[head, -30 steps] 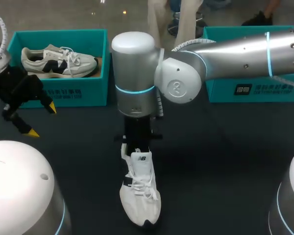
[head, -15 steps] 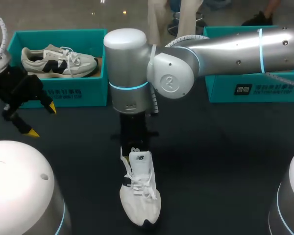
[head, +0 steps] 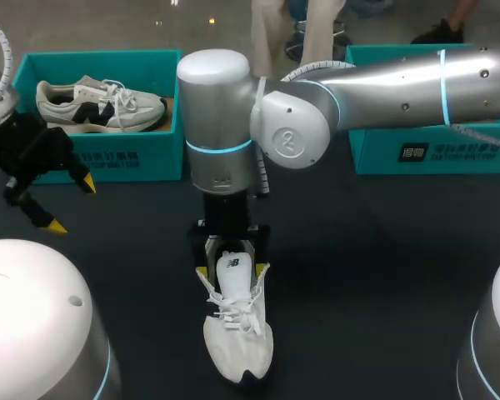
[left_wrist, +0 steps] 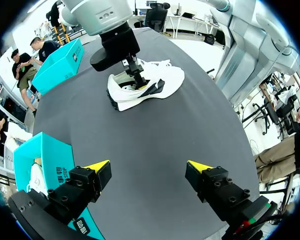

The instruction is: Take the shoe out of the shoebox, open the shoe tongue, remove and reinsert the insole, then place the shoe into the shoebox

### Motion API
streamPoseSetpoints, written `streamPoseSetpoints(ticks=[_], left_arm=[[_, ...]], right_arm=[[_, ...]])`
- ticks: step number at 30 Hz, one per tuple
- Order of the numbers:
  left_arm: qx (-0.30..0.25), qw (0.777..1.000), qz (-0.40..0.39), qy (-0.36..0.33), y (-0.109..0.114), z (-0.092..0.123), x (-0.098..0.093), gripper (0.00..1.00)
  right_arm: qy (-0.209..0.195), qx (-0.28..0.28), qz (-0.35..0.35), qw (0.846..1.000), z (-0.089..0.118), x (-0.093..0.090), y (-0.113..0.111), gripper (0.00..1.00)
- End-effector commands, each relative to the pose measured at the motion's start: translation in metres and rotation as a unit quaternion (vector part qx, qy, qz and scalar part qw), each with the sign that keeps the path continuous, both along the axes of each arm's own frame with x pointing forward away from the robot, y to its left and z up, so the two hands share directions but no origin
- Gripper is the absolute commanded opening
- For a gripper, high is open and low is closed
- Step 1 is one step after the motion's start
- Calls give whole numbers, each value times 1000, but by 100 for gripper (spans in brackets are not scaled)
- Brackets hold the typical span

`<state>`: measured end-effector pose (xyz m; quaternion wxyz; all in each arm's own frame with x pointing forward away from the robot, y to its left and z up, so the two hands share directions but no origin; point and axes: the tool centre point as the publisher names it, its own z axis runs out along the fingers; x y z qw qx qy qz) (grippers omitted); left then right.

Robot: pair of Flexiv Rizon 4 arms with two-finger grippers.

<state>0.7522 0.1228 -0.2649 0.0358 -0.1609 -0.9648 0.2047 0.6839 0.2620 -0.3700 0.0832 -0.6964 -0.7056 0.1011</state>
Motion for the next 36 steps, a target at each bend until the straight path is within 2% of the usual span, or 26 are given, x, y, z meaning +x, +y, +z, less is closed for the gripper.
streamPoseSetpoints(ticks=[1,11,19,29,36], left_arm=[[0,1000,0,0,1,0,-1,100],[0,1000,0,0,1,0,-1,100],[0,1000,0,0,1,0,-1,100],[0,1000,0,0,1,0,-1,100],[0,1000,0,0,1,0,-1,100]], right_arm=[[0,0,-1,1000,-2,-1,2,100],[-1,-3,-1,1000,1,0,5,100],[-18,-18,-2,1000,14,3,7,100],[-45,-41,-12,998,40,4,0,100],[-78,-65,-26,995,71,3,-10,100]])
